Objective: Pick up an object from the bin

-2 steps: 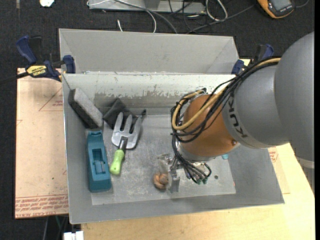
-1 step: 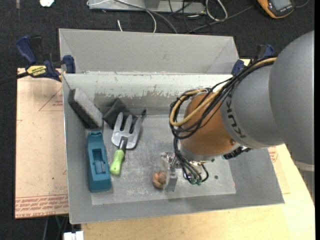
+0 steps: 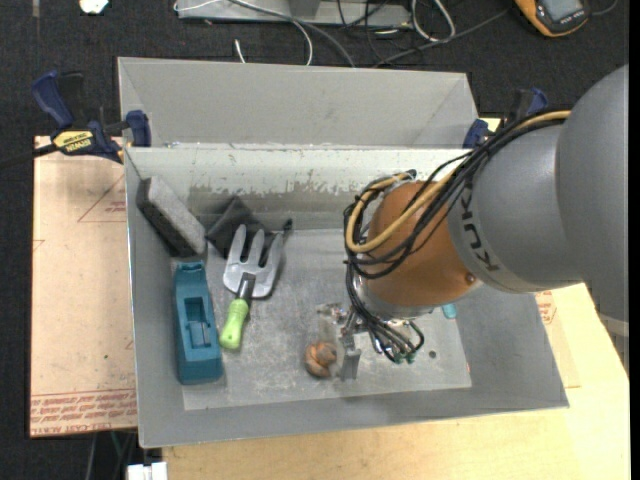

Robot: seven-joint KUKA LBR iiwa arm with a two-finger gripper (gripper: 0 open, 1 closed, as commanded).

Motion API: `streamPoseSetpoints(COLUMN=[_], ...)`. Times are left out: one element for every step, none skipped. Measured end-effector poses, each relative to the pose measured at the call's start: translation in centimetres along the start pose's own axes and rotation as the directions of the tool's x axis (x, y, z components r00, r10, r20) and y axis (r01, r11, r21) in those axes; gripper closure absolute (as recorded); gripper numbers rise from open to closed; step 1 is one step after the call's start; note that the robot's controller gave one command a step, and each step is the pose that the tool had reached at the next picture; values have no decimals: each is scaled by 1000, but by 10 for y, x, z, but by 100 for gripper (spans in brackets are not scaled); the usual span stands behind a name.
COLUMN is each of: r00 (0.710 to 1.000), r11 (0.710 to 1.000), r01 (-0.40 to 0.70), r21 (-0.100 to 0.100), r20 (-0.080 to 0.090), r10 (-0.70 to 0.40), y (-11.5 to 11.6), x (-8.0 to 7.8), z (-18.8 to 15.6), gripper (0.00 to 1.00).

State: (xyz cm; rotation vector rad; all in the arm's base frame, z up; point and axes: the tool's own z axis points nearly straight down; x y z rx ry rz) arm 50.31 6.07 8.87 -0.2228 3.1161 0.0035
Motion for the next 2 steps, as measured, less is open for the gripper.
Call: streamPoseSetpoints(r00=[993,993], r11=[993,993], r01=[-122,-122], r21=[1,1], r20=[-7,-8], r10=[122,122], y=[6,6], x=[0,0], z=[18,16], gripper=[0,100])
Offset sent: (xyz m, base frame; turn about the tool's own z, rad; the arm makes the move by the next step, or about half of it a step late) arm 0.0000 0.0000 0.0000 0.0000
